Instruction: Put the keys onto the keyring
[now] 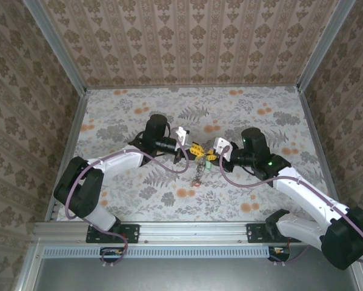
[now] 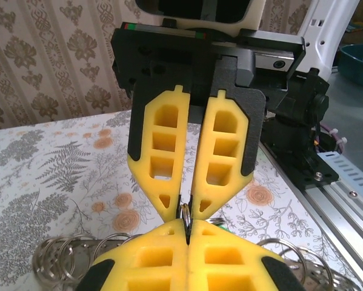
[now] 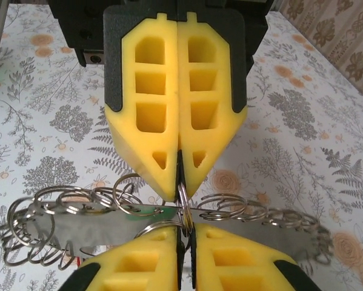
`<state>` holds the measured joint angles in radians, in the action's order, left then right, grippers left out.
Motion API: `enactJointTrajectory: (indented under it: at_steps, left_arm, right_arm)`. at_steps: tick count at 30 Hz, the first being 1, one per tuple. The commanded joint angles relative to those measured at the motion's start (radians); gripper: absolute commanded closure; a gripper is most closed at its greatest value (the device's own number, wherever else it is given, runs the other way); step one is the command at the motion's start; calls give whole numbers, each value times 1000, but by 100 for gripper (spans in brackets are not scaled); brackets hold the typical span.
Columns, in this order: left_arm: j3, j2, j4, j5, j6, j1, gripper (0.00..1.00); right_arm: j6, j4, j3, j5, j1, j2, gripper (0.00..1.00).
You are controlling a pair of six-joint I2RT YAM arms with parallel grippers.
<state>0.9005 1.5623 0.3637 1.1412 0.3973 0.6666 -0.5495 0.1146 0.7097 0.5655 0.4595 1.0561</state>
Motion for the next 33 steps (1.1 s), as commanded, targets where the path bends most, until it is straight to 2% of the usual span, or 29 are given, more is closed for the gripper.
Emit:
enactJointTrajectory:
  at_steps: [1,6,9,11,14,16,18,26,31,33]
  left_arm:
    - [-10,-13,146,55,-61,14,100]
    - [-30,11,279,49,-145,19,100]
    - [-28,12,222,34,-114,21,100]
    - [-17,-3,94,-7,-37,23,100]
    - [71,-22,-274,-116,170,36,100]
    - [157,-9,-534,-197,307,57,94]
    - [219,17,-656,-246,340,63,90]
    - [253,49,-644,-267,309,84,84]
    - [282,68,-651,-277,303,101,84]
    - [277,67,-627,-273,284,101,88]
  right_arm:
    - [23,-48,2,55,-4,15,91]
    - [33,-67,3,64,-5,36,95]
    - [25,-44,16,53,-5,33,99]
    - [5,3,39,39,-5,29,100]
    - [-45,118,88,-4,-4,27,100]
    - [-65,179,114,-43,-4,24,100]
    - [-90,236,139,-70,-1,25,100]
    - [-107,270,173,-92,22,30,100]
    - [-106,254,167,-67,30,27,100]
    - [-98,236,155,-54,30,24,100]
